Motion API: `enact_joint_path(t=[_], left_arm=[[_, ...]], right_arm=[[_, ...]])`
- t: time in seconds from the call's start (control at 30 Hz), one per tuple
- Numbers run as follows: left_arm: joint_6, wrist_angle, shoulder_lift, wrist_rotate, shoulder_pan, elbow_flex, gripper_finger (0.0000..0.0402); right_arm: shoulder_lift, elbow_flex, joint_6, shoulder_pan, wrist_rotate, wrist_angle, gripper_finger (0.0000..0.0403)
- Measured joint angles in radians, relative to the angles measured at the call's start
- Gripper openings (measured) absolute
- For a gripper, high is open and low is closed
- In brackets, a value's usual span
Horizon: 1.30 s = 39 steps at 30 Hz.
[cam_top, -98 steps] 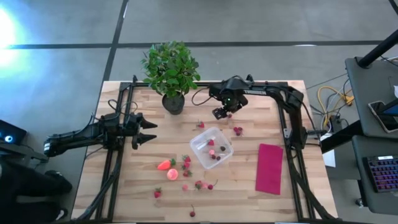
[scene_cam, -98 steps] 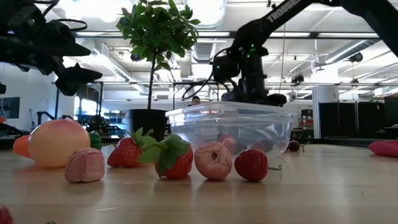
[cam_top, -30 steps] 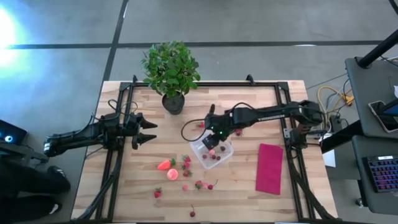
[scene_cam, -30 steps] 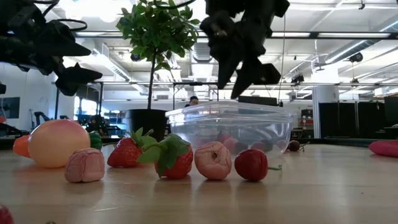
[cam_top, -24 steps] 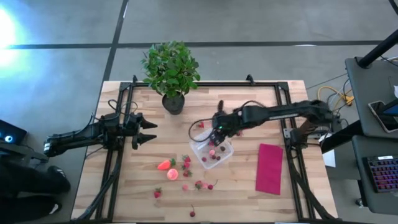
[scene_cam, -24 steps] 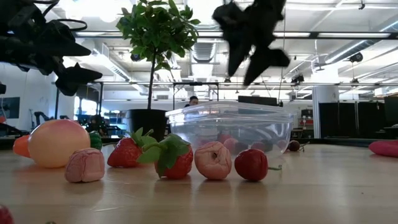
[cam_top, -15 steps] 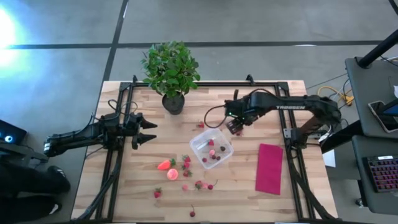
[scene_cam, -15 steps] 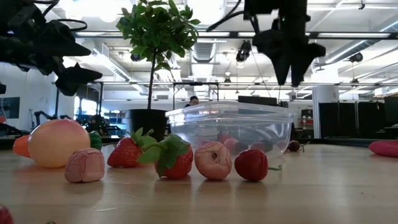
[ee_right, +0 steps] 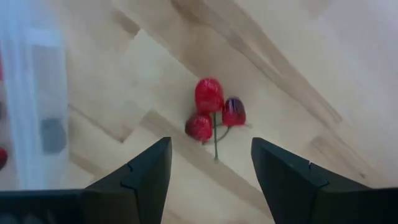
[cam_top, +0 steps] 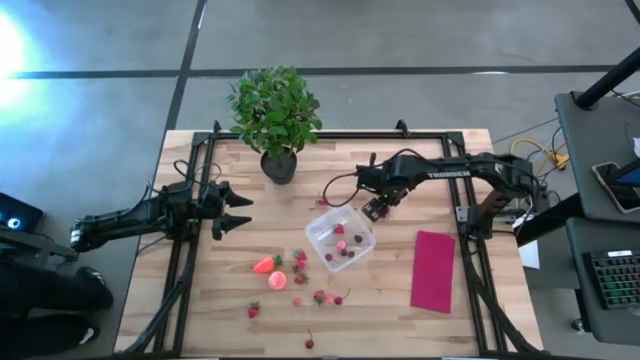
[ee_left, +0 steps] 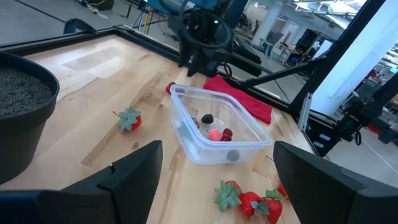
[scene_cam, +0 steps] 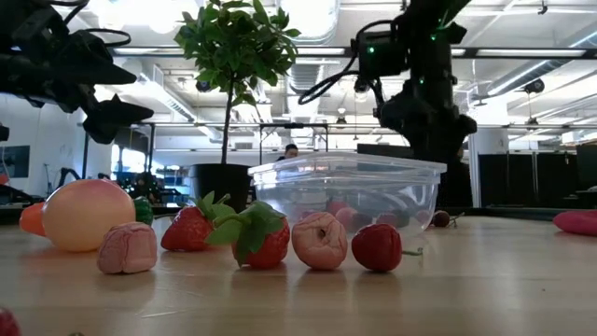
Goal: Pick and placing Produce into tupperware
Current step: Put the red cherry into the transparent bin
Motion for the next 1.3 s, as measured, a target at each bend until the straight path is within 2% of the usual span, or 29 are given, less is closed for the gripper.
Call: enact_joint_path(t=[0.17,0.47,1.13,1.3], left_arm=[[0.0,0.0,-0.001,0.0,0.0,0.0,0.0293],[0.0,0.0,0.0,0.0,0.0,0.0,0.0293],[0.0,0.0,0.0,0.0,0.0,0.0,0.0293],[0.0,0.0,0.0,0.0,0.0,0.0,0.0293]], right_arm=[[0.002,-0.071,-0.008,-0.014,-0.025,0.068,0.0215],[0.004,-0.135,0.008,-0.014,0.016,0.209,0.0215],[0.067,-0.156,-0.165,-0.013,0.02,0.289,0.0214],[0.068,-0.156,-0.167,-0.013,0.02,0.287,0.0198]])
